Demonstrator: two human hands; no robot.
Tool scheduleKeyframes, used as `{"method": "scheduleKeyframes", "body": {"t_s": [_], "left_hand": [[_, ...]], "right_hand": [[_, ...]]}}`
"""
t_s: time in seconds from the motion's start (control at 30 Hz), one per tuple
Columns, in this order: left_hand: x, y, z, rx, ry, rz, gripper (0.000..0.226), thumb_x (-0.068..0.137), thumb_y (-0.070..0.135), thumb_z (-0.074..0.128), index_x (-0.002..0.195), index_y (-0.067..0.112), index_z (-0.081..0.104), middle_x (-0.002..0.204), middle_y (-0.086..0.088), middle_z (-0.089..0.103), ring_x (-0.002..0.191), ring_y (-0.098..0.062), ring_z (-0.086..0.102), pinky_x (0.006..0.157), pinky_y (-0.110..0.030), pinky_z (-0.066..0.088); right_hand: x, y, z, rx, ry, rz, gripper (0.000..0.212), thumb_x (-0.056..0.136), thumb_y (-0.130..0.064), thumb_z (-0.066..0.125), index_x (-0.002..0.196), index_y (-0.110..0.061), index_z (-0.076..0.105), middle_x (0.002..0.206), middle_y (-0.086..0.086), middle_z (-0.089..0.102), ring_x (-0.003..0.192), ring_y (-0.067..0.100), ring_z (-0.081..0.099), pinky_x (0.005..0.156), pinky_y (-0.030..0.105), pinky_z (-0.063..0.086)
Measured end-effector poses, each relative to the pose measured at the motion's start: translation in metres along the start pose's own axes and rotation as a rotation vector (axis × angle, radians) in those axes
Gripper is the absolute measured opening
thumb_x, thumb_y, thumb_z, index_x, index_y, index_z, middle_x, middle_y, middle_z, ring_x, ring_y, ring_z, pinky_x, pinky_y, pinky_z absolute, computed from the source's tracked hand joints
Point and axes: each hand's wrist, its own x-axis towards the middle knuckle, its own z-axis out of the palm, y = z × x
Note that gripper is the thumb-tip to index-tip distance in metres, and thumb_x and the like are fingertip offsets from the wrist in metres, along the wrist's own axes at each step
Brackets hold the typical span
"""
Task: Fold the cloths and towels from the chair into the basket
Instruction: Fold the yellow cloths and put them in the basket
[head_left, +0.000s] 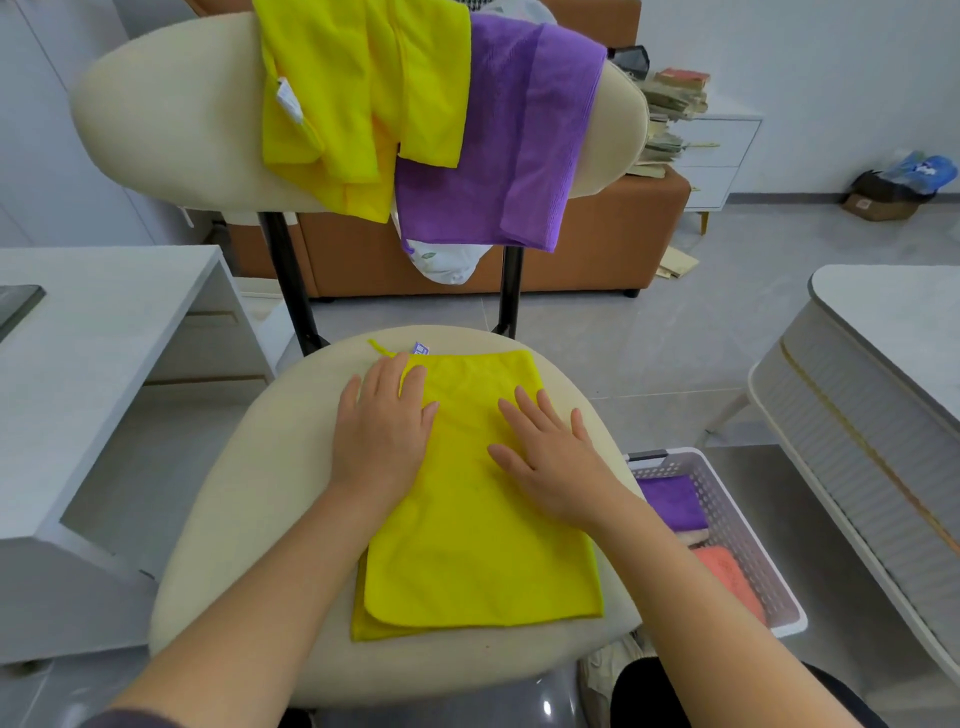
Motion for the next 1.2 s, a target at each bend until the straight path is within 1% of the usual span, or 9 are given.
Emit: {"method": "scheduleKeyframes", "body": {"t_s": [0.1, 0.17, 0.3, 0.47, 0.6, 0.7, 0.87, 1.0, 1.2], "left_hand": [[-0.021, 0.008, -0.003, -0.068, 0.064, 0.144, 0.026, 0.087, 0.023, 0.043, 0.099, 0.012, 0.064, 0.097, -0.007, 0.063, 0.088, -0.029, 0.062, 0.073, -0.039, 0.049], [-0.041, 0.015, -0.006, -0.129, -0.087, 0.149, 0.049, 0.09, 0.038, 0.03, 0.112, 0.011, 0.063, 0.115, -0.009, 0.063, 0.106, -0.03, 0.061, 0.088, -0.042, 0.048], [-0.066, 0.015, -0.005, -0.142, -0.471, 0.06, 0.115, 0.056, 0.078, -0.034, 0.151, 0.023, -0.001, 0.158, 0.005, -0.011, 0.146, -0.012, -0.009, 0.117, -0.041, 0.0], [-0.073, 0.008, -0.011, -0.113, -0.531, -0.025, 0.109, 0.055, 0.076, -0.035, 0.149, 0.025, -0.013, 0.145, 0.014, -0.03, 0.134, -0.003, -0.027, 0.115, -0.046, -0.008], [-0.077, 0.009, -0.02, -0.11, -0.396, -0.132, 0.056, 0.1, 0.04, 0.018, 0.15, 0.016, 0.015, 0.159, 0.002, 0.002, 0.146, -0.015, 0.002, 0.115, -0.047, 0.004], [-0.078, 0.008, -0.027, -0.263, 0.001, 0.139, 0.029, 0.085, 0.023, 0.044, 0.109, 0.018, 0.06, 0.113, -0.001, 0.058, 0.107, -0.018, 0.054, 0.09, -0.031, 0.039], [-0.093, 0.012, -0.038, -0.408, -0.176, 0.557, 0.016, 0.084, 0.039, 0.056, 0.081, 0.024, 0.054, 0.077, 0.01, 0.053, 0.074, -0.007, 0.047, 0.063, -0.021, 0.036], [-0.107, 0.005, -0.035, -0.248, -0.284, 0.637, 0.037, 0.075, 0.062, 0.055, 0.094, 0.032, 0.047, 0.089, 0.013, 0.051, 0.082, -0.005, 0.046, 0.069, -0.022, 0.033], [-0.111, 0.012, -0.037, -0.177, -0.138, 0.637, 0.015, 0.081, 0.035, 0.048, 0.084, 0.022, 0.054, 0.079, 0.006, 0.055, 0.071, -0.014, 0.053, 0.057, -0.027, 0.044]], "right_hand": [[-0.004, 0.002, 0.004, -0.026, -0.01, -0.005, 0.061, 0.1, -0.048, 0.024, 0.153, -0.022, 0.005, 0.16, -0.002, -0.007, 0.146, 0.017, -0.012, 0.116, 0.045, -0.008], [-0.008, 0.0, 0.008, -0.037, 0.0, -0.019, 0.062, 0.1, -0.049, 0.023, 0.153, -0.02, 0.005, 0.16, -0.002, -0.007, 0.146, 0.017, -0.012, 0.116, 0.044, -0.008], [-0.019, -0.003, 0.018, -0.1, -0.018, -0.056, 0.088, 0.077, -0.069, -0.004, 0.152, -0.024, -0.002, 0.158, -0.005, -0.013, 0.144, 0.015, -0.018, 0.114, 0.045, -0.012], [-0.025, 0.009, 0.017, -0.049, -0.002, 0.04, 0.089, 0.072, -0.07, -0.008, 0.151, -0.028, -0.005, 0.157, -0.01, -0.016, 0.144, 0.016, -0.018, 0.116, 0.05, -0.011], [-0.03, 0.015, 0.009, 0.035, 0.004, 0.059, 0.059, 0.099, -0.049, 0.016, 0.152, -0.026, 0.004, 0.159, -0.008, -0.008, 0.146, 0.017, -0.011, 0.116, 0.048, -0.007], [-0.038, 0.017, 0.0, 0.071, 0.103, -0.015, 0.048, 0.103, -0.028, 0.029, 0.15, -0.023, 0.019, 0.159, -0.005, 0.003, 0.147, 0.017, -0.003, 0.117, 0.044, -0.001], [-0.061, 0.012, -0.004, 0.203, 0.35, -0.217, 0.033, 0.091, -0.018, 0.045, 0.118, -0.014, 0.064, 0.12, 0.003, 0.062, 0.111, 0.019, 0.055, 0.094, 0.032, 0.045], [-0.082, 0.009, 0.0, 0.246, 0.23, -0.339, 0.034, 0.087, -0.04, 0.051, 0.108, -0.018, 0.066, 0.104, -0.004, 0.063, 0.097, 0.007, 0.054, 0.085, 0.024, 0.045], [-0.099, 0.007, 0.01, 0.087, 0.083, -0.416, 0.081, 0.065, -0.063, 0.066, 0.134, -0.034, 0.036, 0.132, -0.01, 0.049, 0.121, 0.005, 0.04, 0.098, 0.022, 0.032]]}}
